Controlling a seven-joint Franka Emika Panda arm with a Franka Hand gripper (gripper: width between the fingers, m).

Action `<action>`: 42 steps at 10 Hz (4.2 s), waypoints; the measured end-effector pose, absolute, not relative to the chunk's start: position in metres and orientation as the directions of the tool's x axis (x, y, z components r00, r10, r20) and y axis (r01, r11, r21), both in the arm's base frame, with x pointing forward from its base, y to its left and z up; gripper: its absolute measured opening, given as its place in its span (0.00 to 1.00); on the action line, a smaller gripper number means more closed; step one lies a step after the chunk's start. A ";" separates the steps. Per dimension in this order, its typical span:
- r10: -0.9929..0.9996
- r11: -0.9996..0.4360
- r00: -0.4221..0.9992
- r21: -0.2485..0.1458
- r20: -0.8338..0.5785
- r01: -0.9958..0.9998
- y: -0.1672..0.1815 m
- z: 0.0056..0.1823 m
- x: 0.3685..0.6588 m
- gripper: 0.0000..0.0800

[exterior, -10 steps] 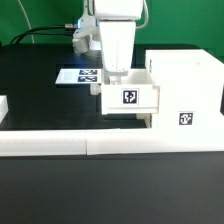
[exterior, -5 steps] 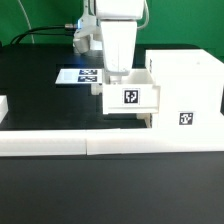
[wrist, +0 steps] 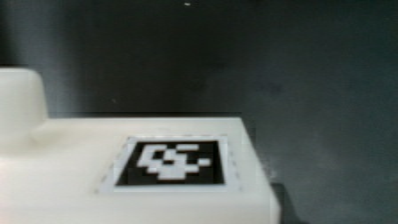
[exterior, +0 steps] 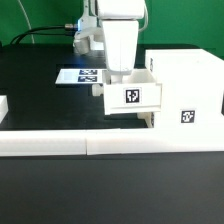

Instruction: Assemble drawer

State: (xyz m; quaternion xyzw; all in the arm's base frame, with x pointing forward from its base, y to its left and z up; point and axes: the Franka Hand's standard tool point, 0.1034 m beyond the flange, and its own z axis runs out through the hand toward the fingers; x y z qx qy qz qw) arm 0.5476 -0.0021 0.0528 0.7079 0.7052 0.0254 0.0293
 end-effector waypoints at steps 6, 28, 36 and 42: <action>1.000 -0.018 0.018 0.105 0.002 0.994 0.000 0.051 0.548 0.06; 0.996 -0.091 0.091 0.042 -0.009 0.995 0.010 0.051 0.546 0.06; 0.997 -0.076 0.076 0.046 -0.007 0.996 0.009 0.049 0.545 0.06; 0.998 -0.060 0.061 0.075 -0.007 0.995 0.008 0.049 0.545 0.06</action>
Offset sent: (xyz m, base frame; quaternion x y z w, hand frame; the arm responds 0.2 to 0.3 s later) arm 0.0023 0.0155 -0.0022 -0.0266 -0.0142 -0.0635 0.9975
